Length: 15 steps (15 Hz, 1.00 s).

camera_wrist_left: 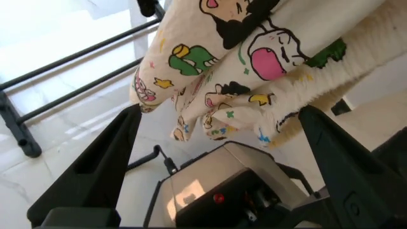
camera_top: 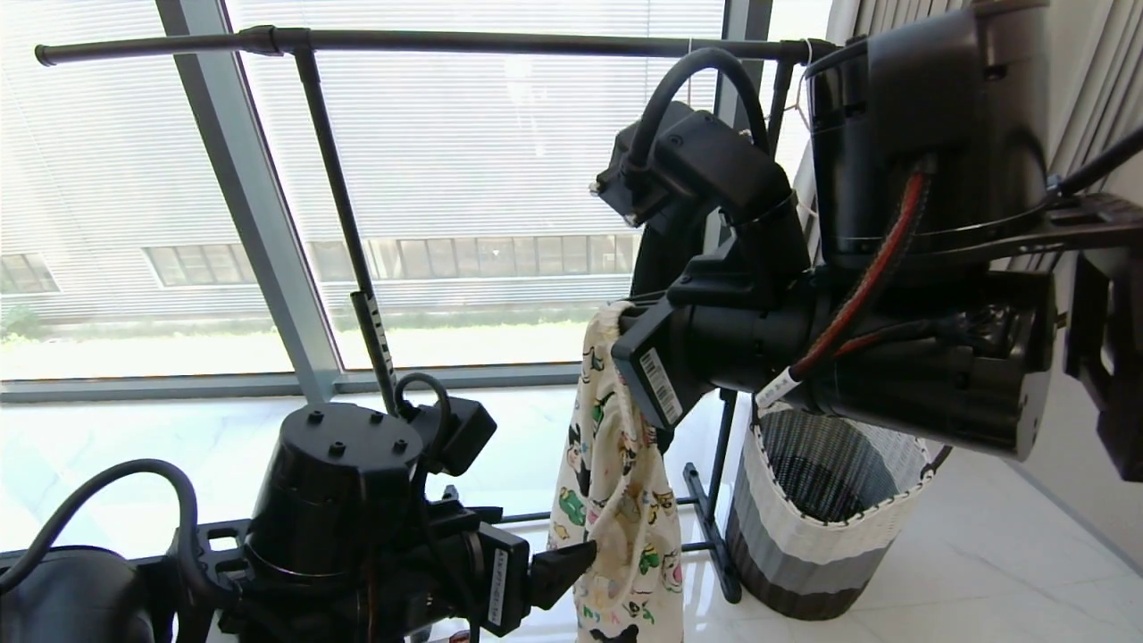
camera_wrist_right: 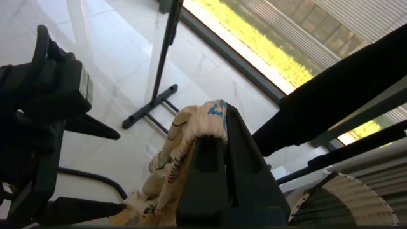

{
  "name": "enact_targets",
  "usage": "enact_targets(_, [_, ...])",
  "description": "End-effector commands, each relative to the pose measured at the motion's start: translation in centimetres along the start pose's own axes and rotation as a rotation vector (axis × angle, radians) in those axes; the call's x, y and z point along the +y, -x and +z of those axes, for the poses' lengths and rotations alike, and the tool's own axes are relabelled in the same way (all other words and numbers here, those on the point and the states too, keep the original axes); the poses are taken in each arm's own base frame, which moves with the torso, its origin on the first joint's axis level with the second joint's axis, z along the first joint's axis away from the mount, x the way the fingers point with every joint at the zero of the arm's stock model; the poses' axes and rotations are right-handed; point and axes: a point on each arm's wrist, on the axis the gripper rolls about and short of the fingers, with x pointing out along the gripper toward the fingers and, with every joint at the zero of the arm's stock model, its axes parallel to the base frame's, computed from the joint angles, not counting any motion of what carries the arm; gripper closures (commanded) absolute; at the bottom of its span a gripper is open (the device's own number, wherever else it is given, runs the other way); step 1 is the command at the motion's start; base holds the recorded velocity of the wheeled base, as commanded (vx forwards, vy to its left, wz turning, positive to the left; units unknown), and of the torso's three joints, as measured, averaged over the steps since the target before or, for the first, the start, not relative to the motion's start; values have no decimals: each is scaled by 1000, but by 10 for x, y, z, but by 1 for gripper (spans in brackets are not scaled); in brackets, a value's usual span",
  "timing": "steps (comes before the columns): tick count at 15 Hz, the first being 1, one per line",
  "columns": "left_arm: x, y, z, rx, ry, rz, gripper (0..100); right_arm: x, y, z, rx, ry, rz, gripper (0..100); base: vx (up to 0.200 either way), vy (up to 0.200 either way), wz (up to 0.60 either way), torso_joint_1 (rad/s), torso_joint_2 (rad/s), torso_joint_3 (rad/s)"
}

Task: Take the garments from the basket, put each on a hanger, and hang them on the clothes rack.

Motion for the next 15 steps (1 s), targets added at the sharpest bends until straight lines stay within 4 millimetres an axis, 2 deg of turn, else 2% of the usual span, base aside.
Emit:
enact_targets(1, [-4,-5,-4,26,-13,-13,0,2,-3,1,0,3,3,100,0,0,0,0,0,0])
enact_targets(3, [-14,-7,-9,44,-39,-45,0,3,-5,0,1,1,4,100,0,0,0,0,0,0])
enact_targets(5, [-13,-15,-13,75,-40,-20,0,3,-6,0,2,3,3,100,0,0,0,0,0,0])
enact_targets(7, [3,-31,-21,110,-23,125,0,3,-5,1,-1,2,2,100,0,0,0,0,0,0])
enact_targets(8, [12,-39,-33,143,-30,248,0,2,-3,2,-6,1,2,100,0,0,0,0,0,0])
enact_targets(11, [19,-29,-51,198,-81,289,0,-4,-1,0,0,-5,-14,100,0,0,0,0,0,0])
enact_targets(13, [19,-20,-51,181,-104,281,0,-11,-2,-4,17,-7,-35,100,0,0,0,0,0,0])
enact_targets(15, [19,-1,-52,143,-121,270,0,-22,-1,-18,63,-9,-72,100,0,0,0,0,0,0])
